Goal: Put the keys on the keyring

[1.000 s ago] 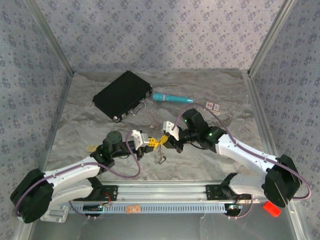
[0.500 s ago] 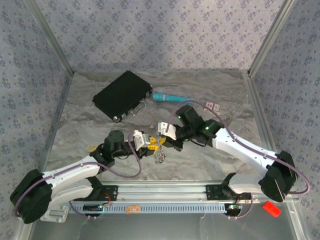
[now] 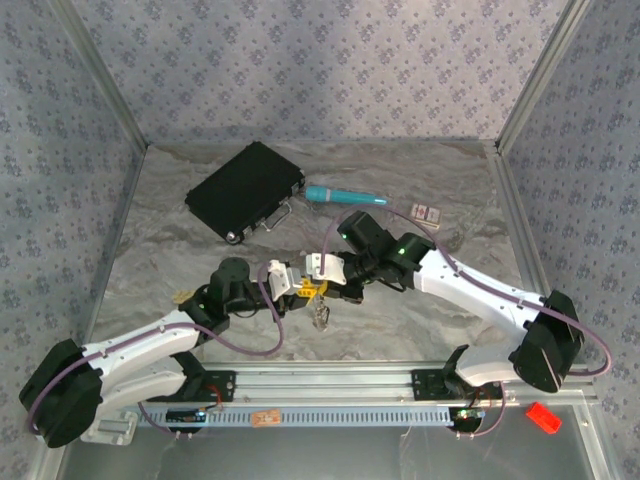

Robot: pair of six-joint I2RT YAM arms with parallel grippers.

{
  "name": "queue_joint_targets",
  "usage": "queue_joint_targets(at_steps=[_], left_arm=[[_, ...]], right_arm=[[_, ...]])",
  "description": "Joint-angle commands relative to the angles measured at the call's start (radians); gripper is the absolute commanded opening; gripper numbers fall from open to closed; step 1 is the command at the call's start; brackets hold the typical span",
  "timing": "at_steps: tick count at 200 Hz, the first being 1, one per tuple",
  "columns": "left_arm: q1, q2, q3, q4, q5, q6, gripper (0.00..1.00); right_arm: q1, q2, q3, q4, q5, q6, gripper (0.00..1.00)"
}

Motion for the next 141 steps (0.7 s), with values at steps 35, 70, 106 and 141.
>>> queue_joint_targets(at_steps=[35,70,106,141], left_arm=[[-0.004,-0.034,-0.001,0.052,0.014,0.005,0.00],[-0.004,-0.038,-0.043,0.170,0.010,-0.045,0.00],[-0.004,-0.037,-0.047,0.182,0.010,-0.055,0.00],[-0.004,-0.038,-0.048,0.189,0.010,-0.053,0.00]], right_arm=[[-0.037,-0.074,-0.055,0.106,-0.063,0.058,0.23],[-0.073,-0.117,-0.138,0.180,-0.105,0.139,0.27],[-0.066,-0.117,-0.157,0.202,-0.115,0.168,0.25],[-0.066,-0.108,-0.156,0.187,-0.112,0.164,0.16]])
